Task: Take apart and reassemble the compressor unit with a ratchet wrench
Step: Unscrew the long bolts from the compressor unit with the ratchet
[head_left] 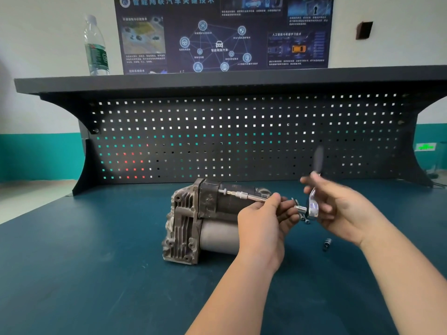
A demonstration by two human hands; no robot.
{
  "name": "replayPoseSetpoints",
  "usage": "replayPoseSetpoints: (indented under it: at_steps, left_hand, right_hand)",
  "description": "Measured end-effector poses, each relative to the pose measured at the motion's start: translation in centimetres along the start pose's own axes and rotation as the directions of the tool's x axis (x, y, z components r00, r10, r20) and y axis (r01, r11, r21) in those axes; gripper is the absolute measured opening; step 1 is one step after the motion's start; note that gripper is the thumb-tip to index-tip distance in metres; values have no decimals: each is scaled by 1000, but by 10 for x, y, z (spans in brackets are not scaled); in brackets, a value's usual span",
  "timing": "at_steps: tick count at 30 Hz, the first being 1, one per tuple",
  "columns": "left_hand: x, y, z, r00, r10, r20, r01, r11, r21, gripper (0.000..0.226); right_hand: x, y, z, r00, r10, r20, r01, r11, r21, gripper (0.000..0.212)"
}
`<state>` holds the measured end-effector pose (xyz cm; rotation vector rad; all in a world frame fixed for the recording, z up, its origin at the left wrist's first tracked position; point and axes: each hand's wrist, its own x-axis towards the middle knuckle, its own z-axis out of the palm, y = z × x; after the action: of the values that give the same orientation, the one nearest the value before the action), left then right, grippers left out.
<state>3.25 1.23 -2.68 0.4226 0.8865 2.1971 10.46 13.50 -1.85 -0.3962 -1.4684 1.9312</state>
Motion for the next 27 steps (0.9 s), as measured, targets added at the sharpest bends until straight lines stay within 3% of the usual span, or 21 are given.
replayPoseSetpoints:
  at_steps: [2,4,6,8,10,12,14,16,18,19,21,24,27]
  left_hand:
    - [0,-1,0,1000,3,-3,-3,1000,-1,19]
    - [0,-1,0,1000,7,-5,-7,1000,-3,19]
    - [-1,-1,-1,1000,8,5,-8,1000,1,18]
    - [-2,1,-1,1000,10,20,-11,1000,10,17]
    - [-2,1,0,1000,17,23,-18,1000,20,19]
    - [-1,-1,1,1000,28,9,-29,999,28,20]
    - [-1,-2,2,999,38,-5,-37,999,32,22]
    - [-2,-2,2,999,47,-10,-46,998,35,22]
    - [-2,-3,2,998,55,-7,-55,998,34,22]
    - [-2,-3,2,998,56,-3,-56,998,31,22]
    - [-2,-3,2,999,52,10,-52,998,18,20]
    - [-2,-2,1,999,41,27,-41,999,2,18]
    - [-1,-2,1,999,44,17,-44,999,11,18]
  right_hand:
    - [1,6,4,983,167,-77,-168,986,-10,18]
    - [2,7,7,980,178,-91,-178,984,11,15]
    - [2,0,6,998,-14,-66,14,1000,-2,17]
    - [-2,-11,6,973,-225,50,225,974,9,18]
    - [-7,-18,6,943,-298,146,299,954,16,21]
    - [-5,-15,5,966,-235,104,237,971,-9,21]
    - [-1,-5,7,996,-78,-47,76,996,-38,19]
    - [2,8,10,977,148,-156,-152,988,-12,15]
    - [3,14,13,949,259,-178,-253,966,51,11]
    - [4,14,13,958,222,-179,-218,975,42,14]
    - [5,7,12,986,-6,-167,-2,999,-45,21]
    - [0,-6,14,932,-363,-13,360,928,-99,20]
    - [-2,-9,11,907,-417,59,421,900,-112,24]
